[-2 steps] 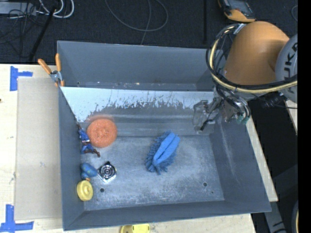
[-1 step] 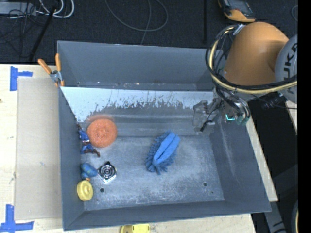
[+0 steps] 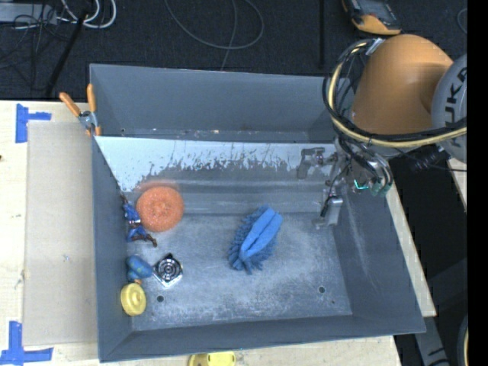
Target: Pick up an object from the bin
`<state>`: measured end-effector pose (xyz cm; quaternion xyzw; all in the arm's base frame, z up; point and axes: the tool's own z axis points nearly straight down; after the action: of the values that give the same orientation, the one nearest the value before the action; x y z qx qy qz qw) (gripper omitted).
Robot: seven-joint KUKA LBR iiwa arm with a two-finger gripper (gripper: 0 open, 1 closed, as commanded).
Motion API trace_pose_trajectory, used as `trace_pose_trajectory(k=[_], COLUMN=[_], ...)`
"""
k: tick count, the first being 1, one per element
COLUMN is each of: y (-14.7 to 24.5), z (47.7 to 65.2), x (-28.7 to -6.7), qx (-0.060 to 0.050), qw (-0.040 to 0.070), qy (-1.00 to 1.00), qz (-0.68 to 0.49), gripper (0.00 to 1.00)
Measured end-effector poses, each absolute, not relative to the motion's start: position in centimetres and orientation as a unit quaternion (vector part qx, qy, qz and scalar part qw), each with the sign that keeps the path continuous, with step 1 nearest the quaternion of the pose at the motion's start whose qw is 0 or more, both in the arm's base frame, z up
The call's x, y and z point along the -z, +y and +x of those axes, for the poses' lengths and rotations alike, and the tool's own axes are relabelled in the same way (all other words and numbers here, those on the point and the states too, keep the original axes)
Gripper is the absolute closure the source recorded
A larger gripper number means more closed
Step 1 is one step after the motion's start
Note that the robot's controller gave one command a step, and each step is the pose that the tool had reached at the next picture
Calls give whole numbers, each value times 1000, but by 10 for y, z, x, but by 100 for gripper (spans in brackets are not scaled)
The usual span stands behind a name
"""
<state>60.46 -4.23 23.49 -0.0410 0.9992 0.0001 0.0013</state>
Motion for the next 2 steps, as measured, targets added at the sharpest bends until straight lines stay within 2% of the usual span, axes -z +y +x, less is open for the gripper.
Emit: trace_pose_trajectory(k=[1, 2], y=[-35, -7], z=[603, 596], x=[-219, -168], qx=[1, 0], qw=[4, 1], qy=[998, 986], qz=[-61, -169], gripper=[0, 0])
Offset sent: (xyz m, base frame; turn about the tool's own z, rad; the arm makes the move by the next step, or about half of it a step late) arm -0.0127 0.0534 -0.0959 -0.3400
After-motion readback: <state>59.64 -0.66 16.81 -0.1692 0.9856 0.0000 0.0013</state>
